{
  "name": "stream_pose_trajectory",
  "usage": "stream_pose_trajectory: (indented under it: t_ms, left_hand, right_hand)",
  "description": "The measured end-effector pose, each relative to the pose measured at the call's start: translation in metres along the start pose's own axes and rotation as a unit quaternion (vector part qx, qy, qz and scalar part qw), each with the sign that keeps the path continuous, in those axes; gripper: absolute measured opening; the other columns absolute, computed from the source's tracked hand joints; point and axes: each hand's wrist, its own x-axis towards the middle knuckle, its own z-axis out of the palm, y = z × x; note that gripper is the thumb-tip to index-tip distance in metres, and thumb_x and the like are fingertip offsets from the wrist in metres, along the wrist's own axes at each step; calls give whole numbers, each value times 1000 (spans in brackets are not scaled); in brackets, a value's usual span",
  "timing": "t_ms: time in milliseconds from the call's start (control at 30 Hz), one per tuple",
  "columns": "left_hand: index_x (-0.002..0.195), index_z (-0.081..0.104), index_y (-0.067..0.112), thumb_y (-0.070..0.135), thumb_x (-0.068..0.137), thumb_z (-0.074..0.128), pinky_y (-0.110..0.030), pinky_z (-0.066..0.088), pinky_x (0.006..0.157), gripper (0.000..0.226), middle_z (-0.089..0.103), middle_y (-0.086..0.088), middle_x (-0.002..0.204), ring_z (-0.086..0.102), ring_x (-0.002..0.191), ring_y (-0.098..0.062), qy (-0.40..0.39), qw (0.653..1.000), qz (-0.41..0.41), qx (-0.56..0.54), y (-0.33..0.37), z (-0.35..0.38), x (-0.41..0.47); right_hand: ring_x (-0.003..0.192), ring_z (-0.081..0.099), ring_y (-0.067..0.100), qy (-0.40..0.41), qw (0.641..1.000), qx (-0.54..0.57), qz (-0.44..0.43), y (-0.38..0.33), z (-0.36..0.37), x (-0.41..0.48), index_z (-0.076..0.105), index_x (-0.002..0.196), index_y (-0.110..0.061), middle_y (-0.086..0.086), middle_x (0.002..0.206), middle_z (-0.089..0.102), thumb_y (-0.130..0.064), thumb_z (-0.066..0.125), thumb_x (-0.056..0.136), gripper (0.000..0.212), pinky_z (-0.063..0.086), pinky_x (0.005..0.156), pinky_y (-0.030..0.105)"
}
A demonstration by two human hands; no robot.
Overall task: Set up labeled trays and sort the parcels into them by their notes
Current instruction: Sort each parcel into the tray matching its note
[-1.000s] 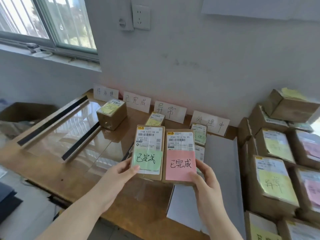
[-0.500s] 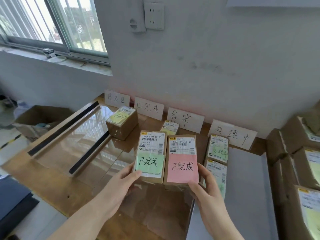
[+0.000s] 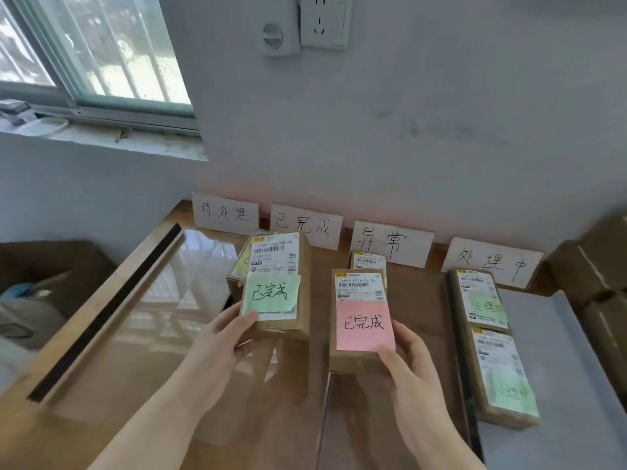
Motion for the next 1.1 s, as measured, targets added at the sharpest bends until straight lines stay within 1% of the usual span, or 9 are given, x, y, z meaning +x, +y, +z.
stream_pose_trajectory:
  t_ms: [67,167,233,367,600,700,833,967,1100]
  left_hand:
    - [113,63,7,11,93,54,-38,49,90,21,72,-11,104,65,86,-18,5,1000,-2,2,11,-25,16]
    - [113,61,9,12,92,55,-39,48,92,22,72,-12,105,64,96,-24,8,1000,-8,20,25,-55,32]
    - [116,60,9,13,92,55,-39,48,91,25,72,-12,105,65,96,-25,9,999,-8,32,33,-73,41]
    - [113,61,10,11,94,52,-45,46,97,21,71,-14,106,63,98,-27,11,999,-6,44,42,-99,53]
    - [116,59,12,12,93,54,-43,48,91,24,69,-15,108,62,101,-27,37,998,-32,48,43,-128,66]
    - [113,58,19,14,92,56,-45,48,93,21,70,-12,105,63,103,-27,42,996,-43,64,42,-136,65]
    - [114,58,21,15,91,57,-45,46,97,24,71,-10,101,63,102,-26,46,993,-54,89,40,-144,62]
    - [103,60,26,16,91,58,-45,48,97,16,73,-6,96,65,100,-24,43,989,-66,122,36,-145,61]
    - [93,61,32,16,91,60,-44,50,94,17,75,3,87,66,98,-21,38,985,-71,152,30,-145,60]
  right_hand:
    - [108,59,8,22,1000,-14,-17,1,27,11,56,112,-37,-11,114,65,-17,66,88,32,48,98,37]
    - [105,56,4,41,999,-25,-20,4,63,28,53,113,-37,-14,114,61,-19,63,91,30,47,95,30]
    - [107,56,6,53,998,-33,-9,13,83,42,51,114,-39,-12,116,60,-19,61,92,32,47,96,33]
    - [119,51,14,71,994,-79,-10,33,112,71,51,104,-49,-9,126,57,-19,60,90,34,45,103,44]
    - [130,38,14,77,987,-142,-3,54,140,110,51,119,-38,-3,140,42,-10,48,96,36,33,113,39]
    - [134,34,16,77,978,-193,-6,62,144,124,52,125,-33,1,147,31,-9,41,99,37,28,113,30]
    - [135,34,20,93,960,-263,-11,65,146,135,46,137,-21,4,151,22,-6,35,100,42,28,106,23]
    - [140,26,23,97,931,-352,-19,66,147,133,41,142,-21,4,156,13,-7,35,99,45,27,110,28]
    - [146,11,21,100,889,-440,-74,63,150,119,39,143,-21,2,158,13,-15,39,99,44,22,118,37]
